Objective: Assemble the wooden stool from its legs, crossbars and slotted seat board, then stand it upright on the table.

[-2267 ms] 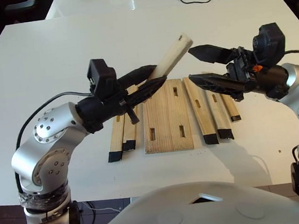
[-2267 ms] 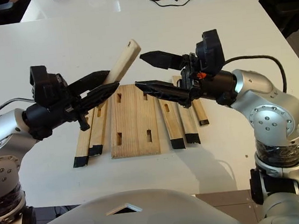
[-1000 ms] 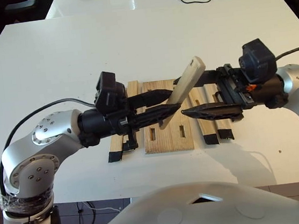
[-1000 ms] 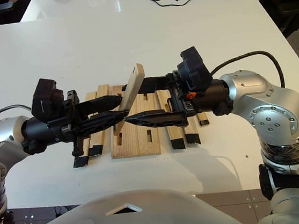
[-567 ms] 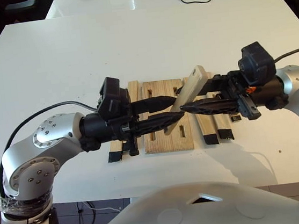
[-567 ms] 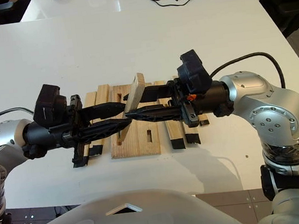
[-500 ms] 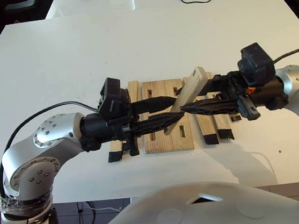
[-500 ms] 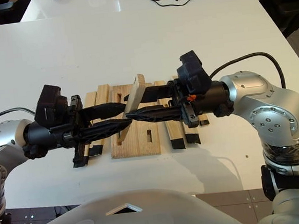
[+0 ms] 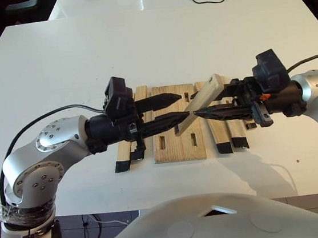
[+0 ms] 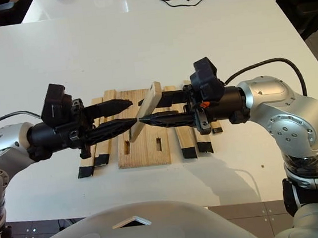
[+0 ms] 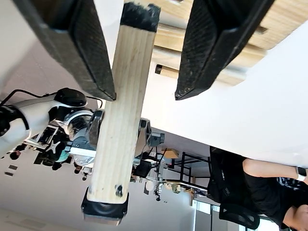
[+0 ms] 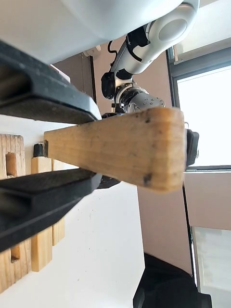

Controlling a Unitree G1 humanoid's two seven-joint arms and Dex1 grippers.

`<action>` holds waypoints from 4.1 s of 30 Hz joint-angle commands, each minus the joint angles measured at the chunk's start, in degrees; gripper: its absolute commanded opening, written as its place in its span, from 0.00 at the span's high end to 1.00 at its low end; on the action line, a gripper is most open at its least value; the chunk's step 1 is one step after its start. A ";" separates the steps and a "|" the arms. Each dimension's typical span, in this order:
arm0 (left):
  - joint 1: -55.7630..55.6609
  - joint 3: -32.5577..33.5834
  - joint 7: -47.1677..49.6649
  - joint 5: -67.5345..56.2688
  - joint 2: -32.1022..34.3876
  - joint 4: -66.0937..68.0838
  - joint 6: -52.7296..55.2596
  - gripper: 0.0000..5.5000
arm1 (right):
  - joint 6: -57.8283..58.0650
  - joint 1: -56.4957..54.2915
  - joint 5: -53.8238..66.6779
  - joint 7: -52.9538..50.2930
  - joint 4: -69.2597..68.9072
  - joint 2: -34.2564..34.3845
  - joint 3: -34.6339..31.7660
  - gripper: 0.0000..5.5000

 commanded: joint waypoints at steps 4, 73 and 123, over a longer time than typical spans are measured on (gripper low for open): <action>2.38 -2.17 -0.49 8.73 -0.10 1.23 -2.28 0.51 | -8.67 -3.52 -15.18 4.15 11.12 -6.27 -0.94 0.77; 7.02 -6.62 -5.43 23.01 -0.49 2.72 -5.65 0.51 | -39.34 -1.06 -44.34 19.68 65.78 -4.63 10.05 0.77; 7.65 -7.02 -3.53 25.52 -3.25 2.82 -6.06 0.51 | -13.90 -8.47 -21.66 1.06 24.49 3.70 -4.02 0.49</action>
